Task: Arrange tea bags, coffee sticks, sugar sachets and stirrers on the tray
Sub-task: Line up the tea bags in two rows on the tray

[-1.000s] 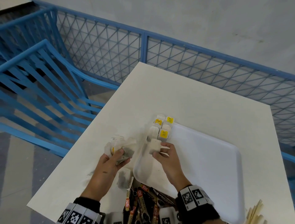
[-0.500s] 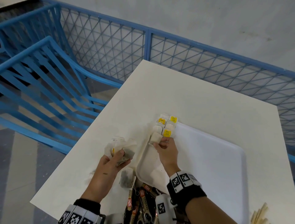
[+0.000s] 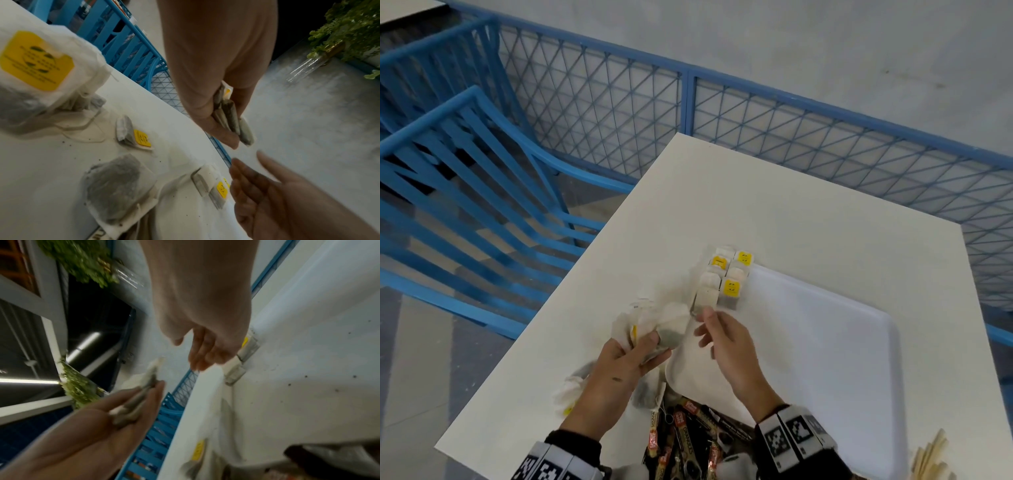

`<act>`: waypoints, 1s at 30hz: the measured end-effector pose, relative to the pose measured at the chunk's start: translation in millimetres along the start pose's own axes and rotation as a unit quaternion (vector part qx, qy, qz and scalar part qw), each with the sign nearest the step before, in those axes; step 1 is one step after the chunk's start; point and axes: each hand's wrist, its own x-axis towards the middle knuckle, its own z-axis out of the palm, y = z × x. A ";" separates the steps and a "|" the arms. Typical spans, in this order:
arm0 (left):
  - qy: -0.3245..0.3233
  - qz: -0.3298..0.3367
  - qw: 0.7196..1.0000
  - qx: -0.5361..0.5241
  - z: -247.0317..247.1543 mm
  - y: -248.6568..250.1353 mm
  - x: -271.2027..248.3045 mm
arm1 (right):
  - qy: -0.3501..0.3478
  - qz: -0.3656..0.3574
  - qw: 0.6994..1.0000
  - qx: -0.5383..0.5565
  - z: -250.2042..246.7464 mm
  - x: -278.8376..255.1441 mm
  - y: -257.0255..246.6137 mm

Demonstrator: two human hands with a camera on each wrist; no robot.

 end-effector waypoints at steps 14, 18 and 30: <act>0.037 0.001 0.999 -0.025 -4.5 -8.7 3.8 | -0.028 0.070 0.989 0.131 -23.0 -5.3 11.1; 0.025 -0.009 0.999 -0.040 -6.2 -9.3 2.7 | 0.035 0.098 0.986 0.132 -36.5 13.5 24.0; -0.001 0.011 0.999 0.052 -5.0 -9.9 1.4 | 0.135 0.069 0.988 -0.038 -34.5 46.5 38.3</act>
